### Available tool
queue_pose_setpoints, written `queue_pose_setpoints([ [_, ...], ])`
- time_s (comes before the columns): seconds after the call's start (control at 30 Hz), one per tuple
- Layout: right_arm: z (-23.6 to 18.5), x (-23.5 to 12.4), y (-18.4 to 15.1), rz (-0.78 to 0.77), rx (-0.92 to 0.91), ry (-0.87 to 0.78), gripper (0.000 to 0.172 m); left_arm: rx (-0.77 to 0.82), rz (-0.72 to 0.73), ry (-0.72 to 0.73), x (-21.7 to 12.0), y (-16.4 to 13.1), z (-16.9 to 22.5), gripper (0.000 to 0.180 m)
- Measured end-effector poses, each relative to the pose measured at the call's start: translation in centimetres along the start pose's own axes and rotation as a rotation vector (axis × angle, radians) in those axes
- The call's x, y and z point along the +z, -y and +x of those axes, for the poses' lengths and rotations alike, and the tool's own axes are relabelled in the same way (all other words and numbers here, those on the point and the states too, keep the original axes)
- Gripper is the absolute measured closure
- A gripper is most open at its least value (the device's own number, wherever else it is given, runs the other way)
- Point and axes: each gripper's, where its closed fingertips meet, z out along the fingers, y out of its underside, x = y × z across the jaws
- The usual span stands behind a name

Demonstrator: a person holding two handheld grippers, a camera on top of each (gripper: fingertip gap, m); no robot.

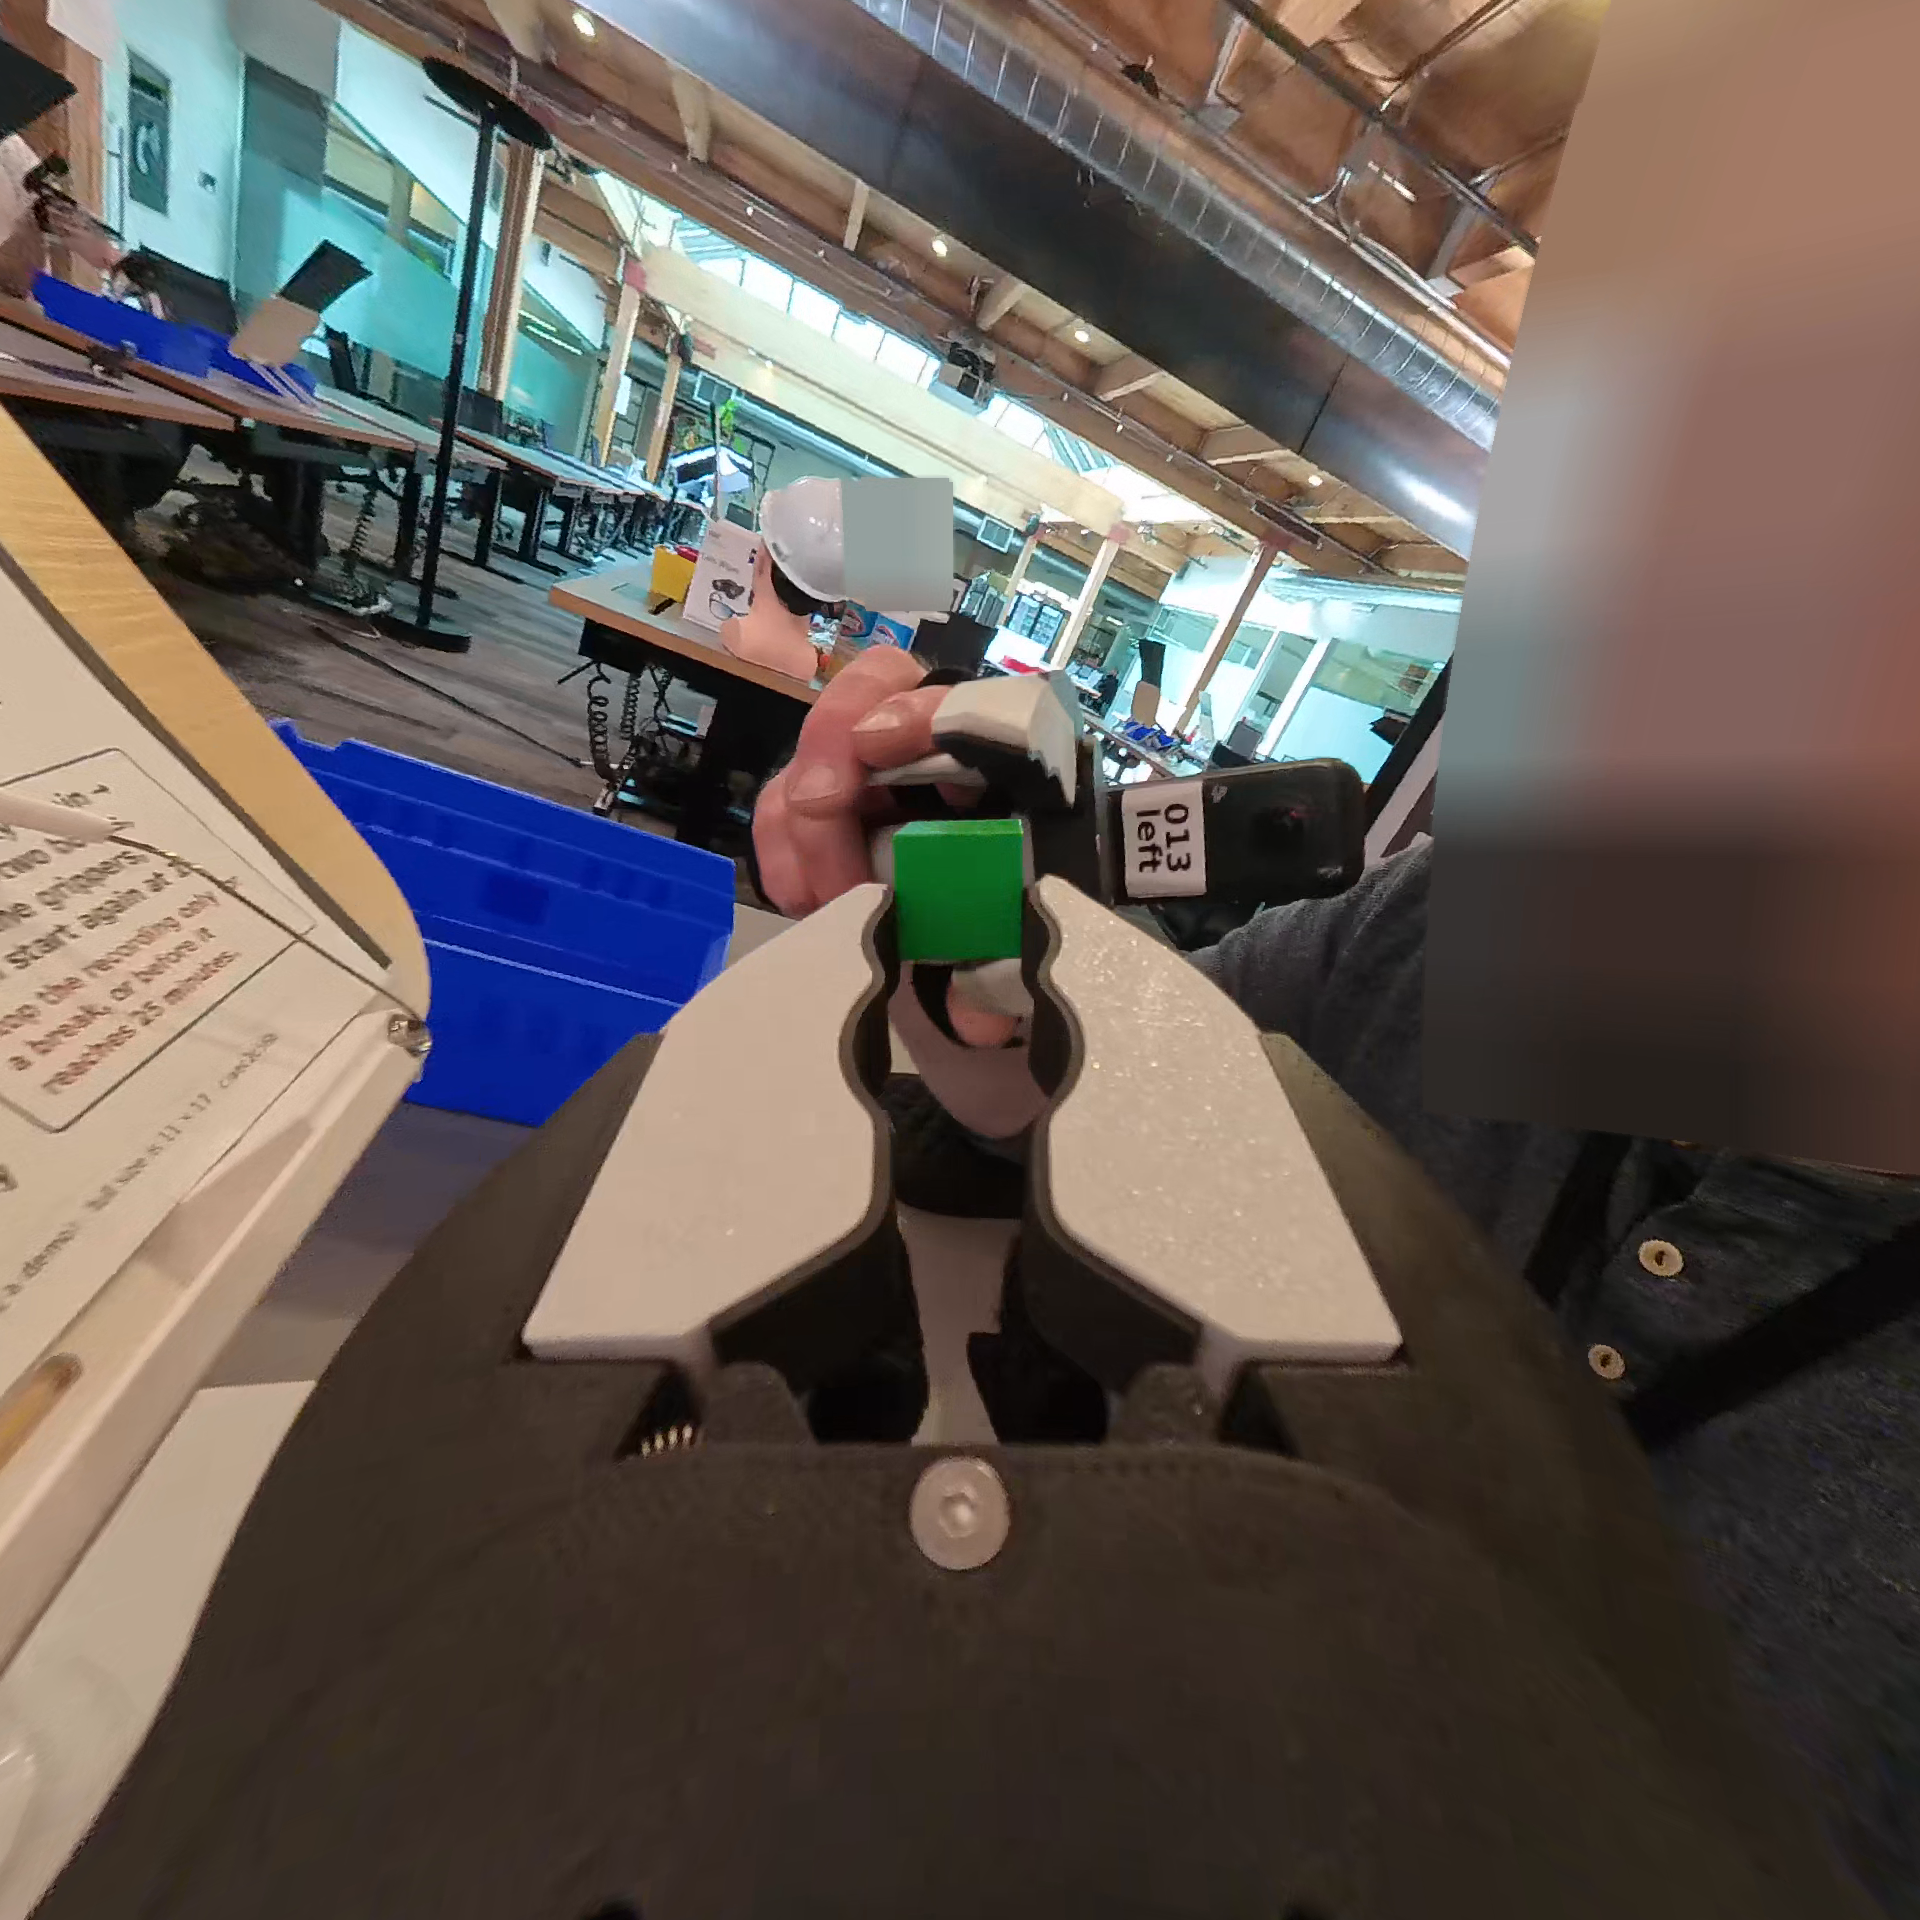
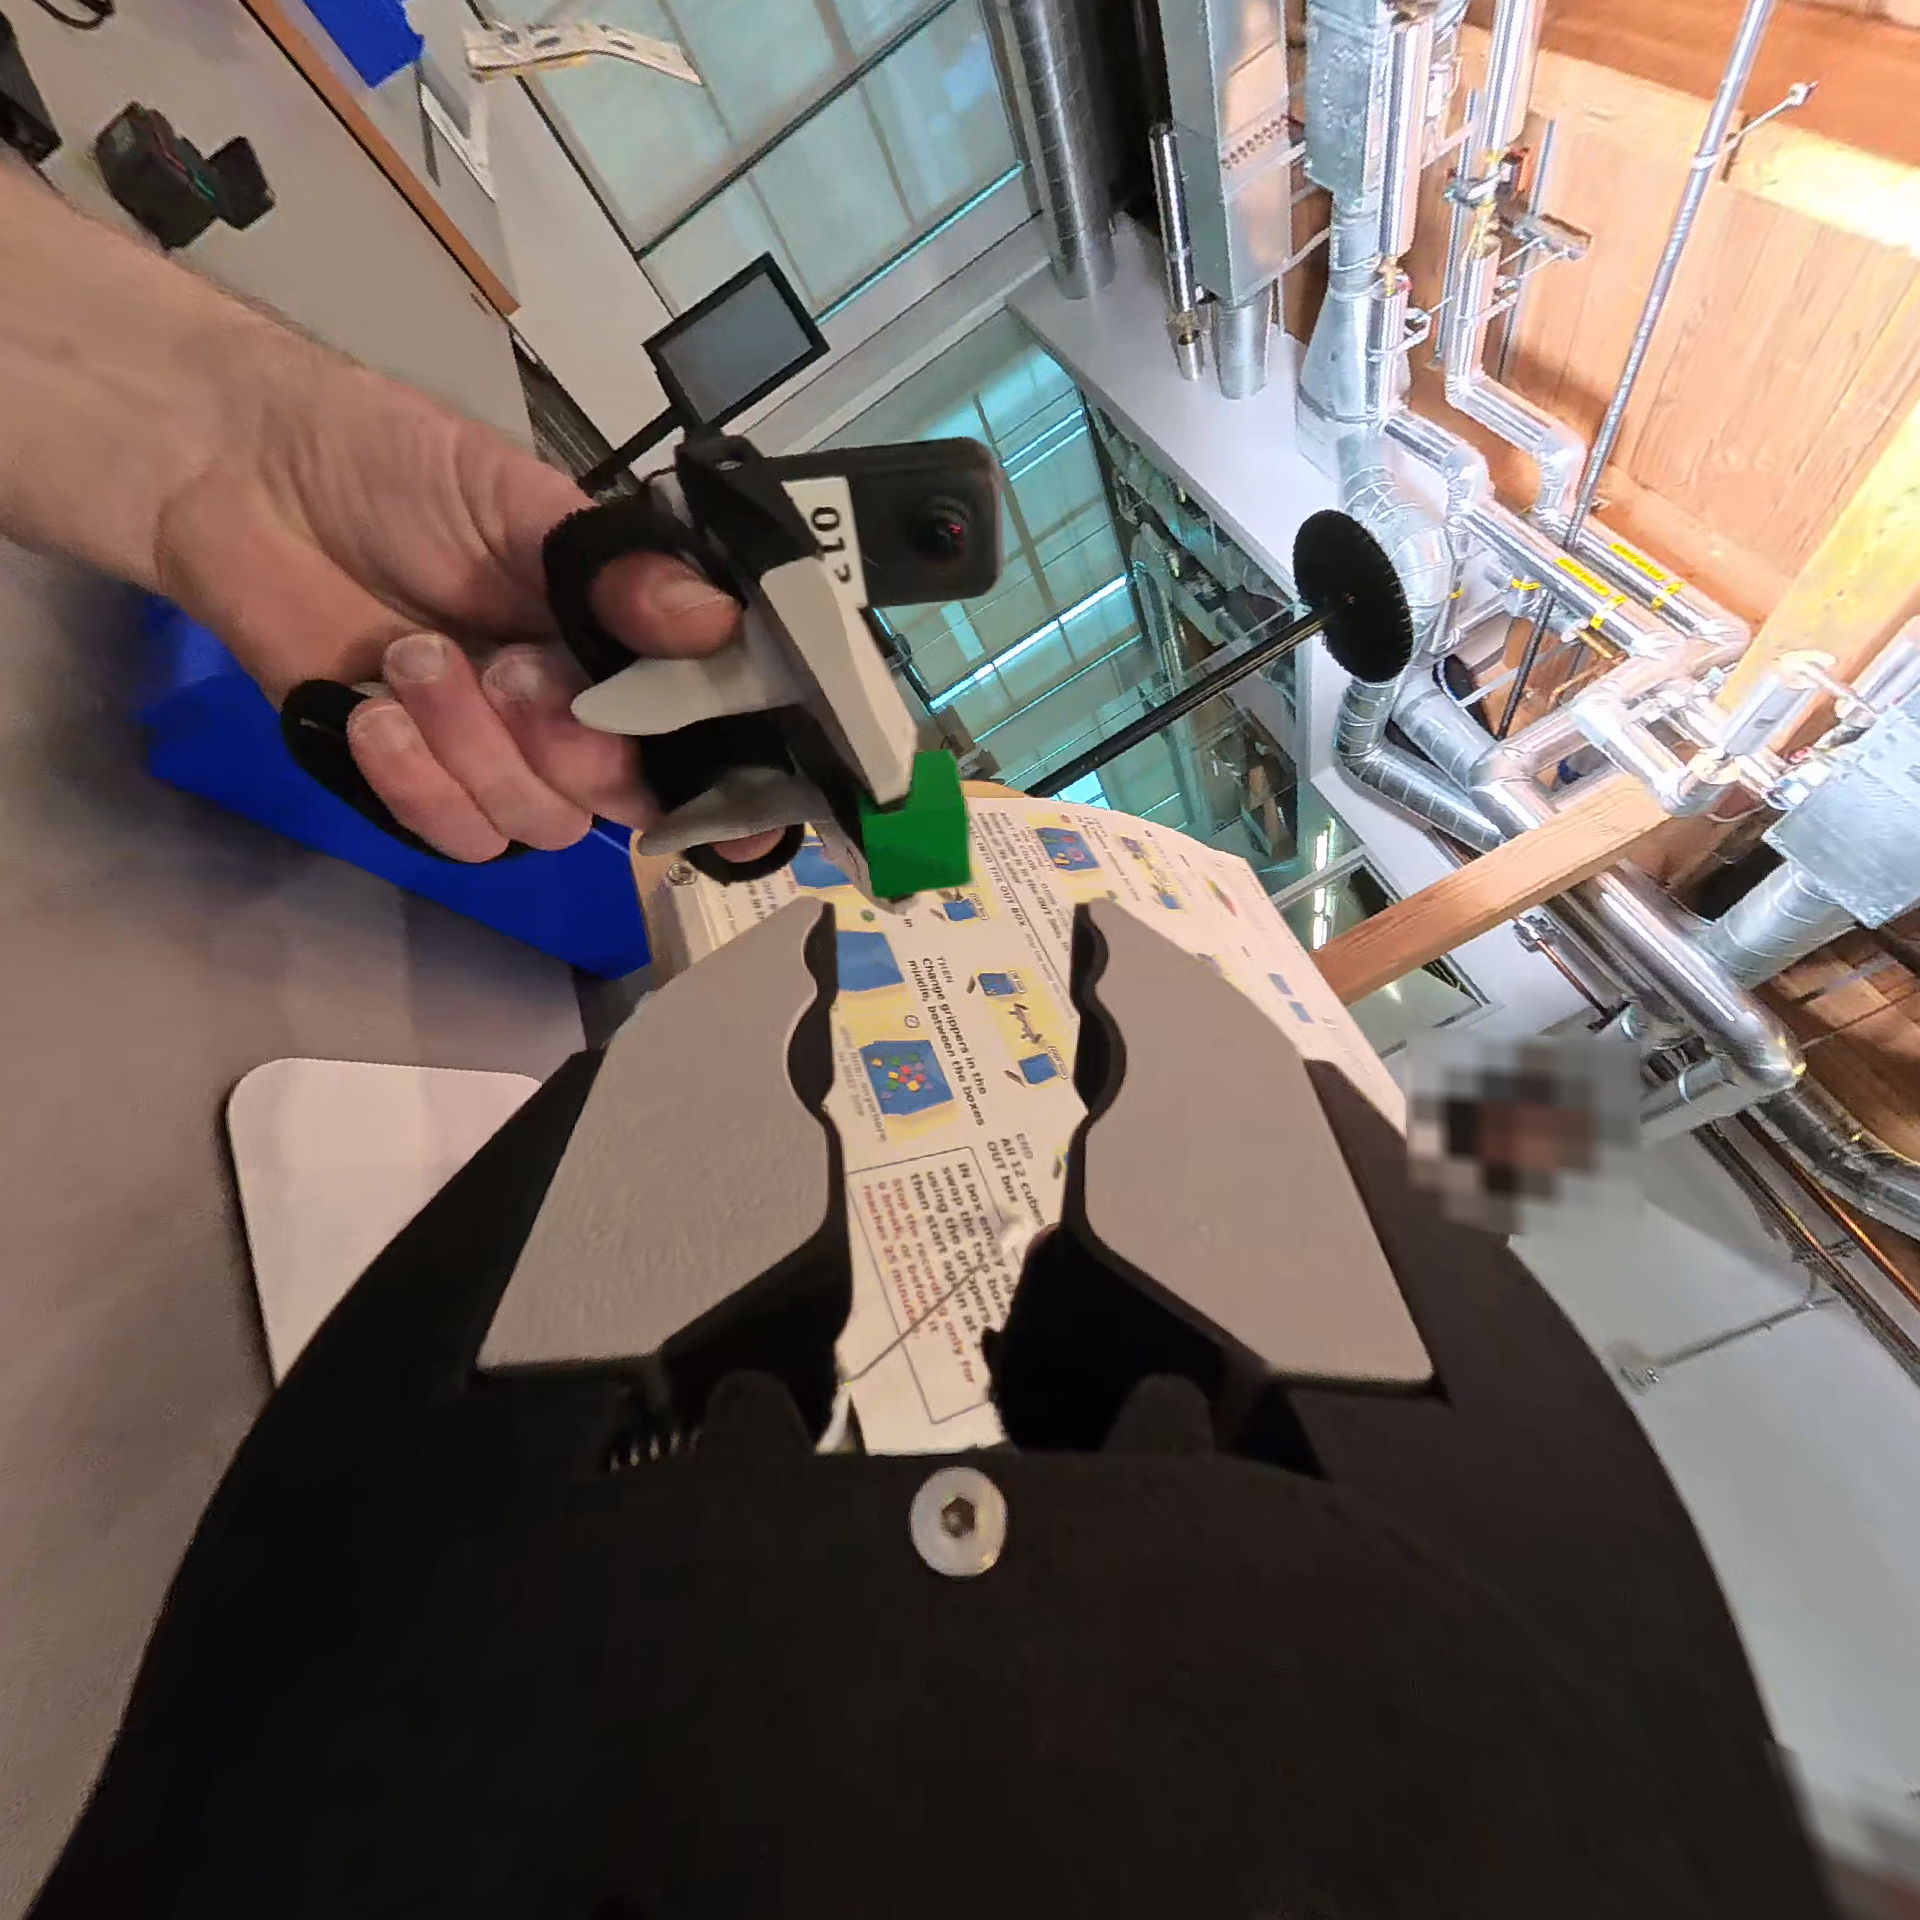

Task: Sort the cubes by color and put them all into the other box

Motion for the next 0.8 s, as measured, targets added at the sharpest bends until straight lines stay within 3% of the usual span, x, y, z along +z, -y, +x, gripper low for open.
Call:
queue_pose_setpoints([
  [0.2,-1.7,0.8,-0.3,-0.017,-0.046,0.021,0.127,-0.035,-0.044,-0.034,1.2,-1.5,0.1,0.158],
  [0.37,-1.9,0.9,-0.2,-0.01,-0.065,0.003,0.149,-0.069,-0.064,-0.068,1.6,-2.3,0.1,0.158],
  [0.6,-1.6,0.7,0.1,-0.006,-0.02,0.004,0.149,-0.09,-0.035,-0.094,1.5,-1.8,0.5,0.155],
  [0.67,-0.7,0.4,0.0,-0.013,-0.001,-0.013,0.149,-0.099,-0.006,-0.09,1.0,-1.0,0.6,0.14],
  [0.77,2.6,-0.6,-2.8,-0.106,0.027,-0.085,0.149,-0.039,0.011,-0.078,-0.1,0.1,1.0,0.176],
  [0.8,4.1,-1.2,-4.6,-0.167,0.045,-0.11,0.149,-0.012,0.033,-0.064,-0.6,0.7,1.0,0.18],
])
